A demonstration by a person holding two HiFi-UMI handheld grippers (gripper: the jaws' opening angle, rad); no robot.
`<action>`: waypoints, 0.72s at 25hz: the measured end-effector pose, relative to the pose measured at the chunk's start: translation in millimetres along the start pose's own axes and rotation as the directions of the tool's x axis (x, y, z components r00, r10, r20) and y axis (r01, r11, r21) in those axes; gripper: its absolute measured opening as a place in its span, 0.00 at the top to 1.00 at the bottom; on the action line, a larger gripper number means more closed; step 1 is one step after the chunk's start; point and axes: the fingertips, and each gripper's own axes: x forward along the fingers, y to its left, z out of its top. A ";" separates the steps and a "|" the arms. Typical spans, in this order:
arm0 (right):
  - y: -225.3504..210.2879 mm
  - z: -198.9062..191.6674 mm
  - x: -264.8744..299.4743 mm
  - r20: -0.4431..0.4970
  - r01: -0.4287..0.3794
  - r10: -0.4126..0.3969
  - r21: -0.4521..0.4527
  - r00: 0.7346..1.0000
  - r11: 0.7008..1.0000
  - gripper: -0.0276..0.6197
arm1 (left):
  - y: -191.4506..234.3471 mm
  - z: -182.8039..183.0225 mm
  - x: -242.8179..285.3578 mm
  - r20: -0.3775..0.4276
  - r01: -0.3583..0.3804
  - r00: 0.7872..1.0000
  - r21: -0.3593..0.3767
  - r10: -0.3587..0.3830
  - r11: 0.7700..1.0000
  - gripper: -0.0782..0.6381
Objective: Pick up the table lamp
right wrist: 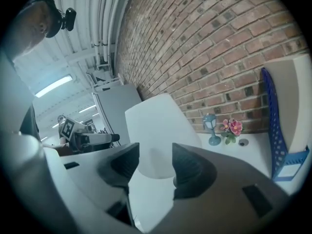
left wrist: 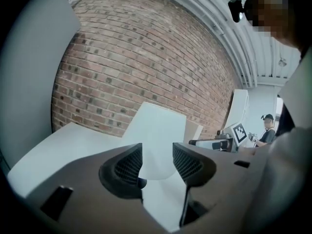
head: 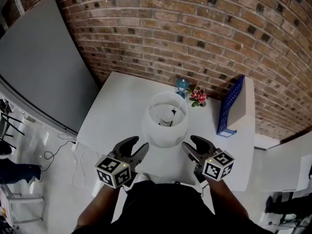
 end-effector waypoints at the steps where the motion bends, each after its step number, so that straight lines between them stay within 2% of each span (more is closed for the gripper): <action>1: 1.4 -0.4 1.1 -0.001 -0.007 0.007 0.009 1.000 1.000 0.61 | 3.0 -0.5 -0.8 -0.004 0.011 1.000 -0.030 -0.011 0.999 0.63; 5: 8.1 3.7 3.5 0.014 -0.034 0.034 0.042 0.999 0.999 0.53 | 11.1 1.2 -4.2 0.003 0.049 0.999 -0.108 -0.049 0.993 0.58; 13: 5.9 1.3 5.2 0.047 -0.075 0.067 0.201 0.997 0.977 0.29 | 16.8 3.8 -1.4 0.026 0.081 0.997 -0.145 -0.078 0.986 0.48; 18: 5.1 6.3 5.9 0.061 -0.108 0.095 0.265 0.994 0.958 0.15 | 22.5 9.4 -1.2 0.081 0.130 0.990 -0.266 -0.113 0.955 0.40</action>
